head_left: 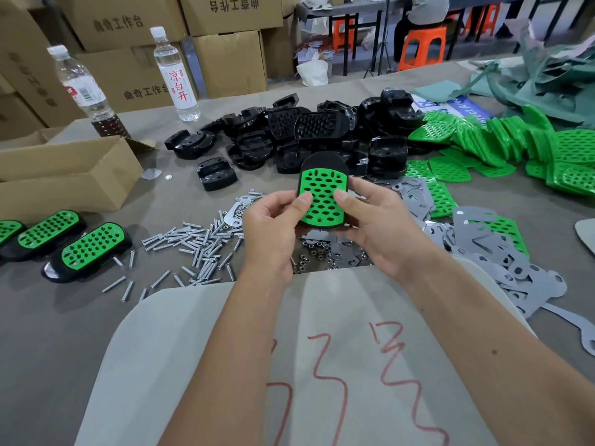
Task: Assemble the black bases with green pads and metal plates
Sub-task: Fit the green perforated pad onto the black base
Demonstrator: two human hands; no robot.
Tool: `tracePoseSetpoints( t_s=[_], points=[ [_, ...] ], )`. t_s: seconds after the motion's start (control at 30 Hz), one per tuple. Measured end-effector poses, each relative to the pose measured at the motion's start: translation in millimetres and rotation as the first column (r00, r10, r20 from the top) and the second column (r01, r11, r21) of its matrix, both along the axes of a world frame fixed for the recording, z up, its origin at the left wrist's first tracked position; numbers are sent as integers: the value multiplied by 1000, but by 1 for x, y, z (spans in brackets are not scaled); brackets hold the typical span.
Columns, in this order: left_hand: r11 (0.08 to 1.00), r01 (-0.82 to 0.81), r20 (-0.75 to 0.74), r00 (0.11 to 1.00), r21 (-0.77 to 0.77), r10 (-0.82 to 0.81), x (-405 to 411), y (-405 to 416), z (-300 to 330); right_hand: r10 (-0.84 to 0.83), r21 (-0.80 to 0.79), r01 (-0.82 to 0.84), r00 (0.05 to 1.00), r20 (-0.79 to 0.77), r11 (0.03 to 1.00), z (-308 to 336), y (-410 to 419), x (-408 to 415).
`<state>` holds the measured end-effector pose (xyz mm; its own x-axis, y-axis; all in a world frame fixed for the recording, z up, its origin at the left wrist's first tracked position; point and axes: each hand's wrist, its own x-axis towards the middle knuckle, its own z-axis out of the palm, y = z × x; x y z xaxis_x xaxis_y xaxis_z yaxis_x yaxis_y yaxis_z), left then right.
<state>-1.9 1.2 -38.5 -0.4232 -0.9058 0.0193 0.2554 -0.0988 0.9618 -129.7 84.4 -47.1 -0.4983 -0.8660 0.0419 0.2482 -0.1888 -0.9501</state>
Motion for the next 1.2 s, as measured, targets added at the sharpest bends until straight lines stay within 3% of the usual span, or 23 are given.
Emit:
tracePoseSetpoints(
  t_s=[0.13, 0.37, 0.6, 0.7, 0.83, 1.07, 1.2],
  points=[
    [998, -48, -51, 997, 44, 50, 1, -2, 3, 79, -38, -79, 997, 2, 996, 1, 3, 0],
    [963, 68, -149, 988, 260, -30, 5, -1, 8, 60, -176, -73, 995, -82, 982, 2, 5, 2],
    [980, 127, -140, 985, 153, -106, 5, -1, 12, 27, -175, -32, 999, -35, 984, 5, 6, -1],
    [979, 111, -76, 992, 171, -99, 3, -2, 10, -15, -138, 3, 997, -80, 990, 5, 4, 1],
    [981, 179, -34, 984, 77, -177, 4, -2, 8, -62, -155, 56, 997, -35, 986, 4, 2, 6],
    [977, 208, -17, 978, 54, -208, 9, -6, 9, 22, -79, -21, 1000, 12, 997, 6, 5, 2],
    [986, 147, 11, 989, 79, -149, 8, -7, 10, 60, -60, -65, 995, -80, 996, 6, 5, 4]
  ],
)
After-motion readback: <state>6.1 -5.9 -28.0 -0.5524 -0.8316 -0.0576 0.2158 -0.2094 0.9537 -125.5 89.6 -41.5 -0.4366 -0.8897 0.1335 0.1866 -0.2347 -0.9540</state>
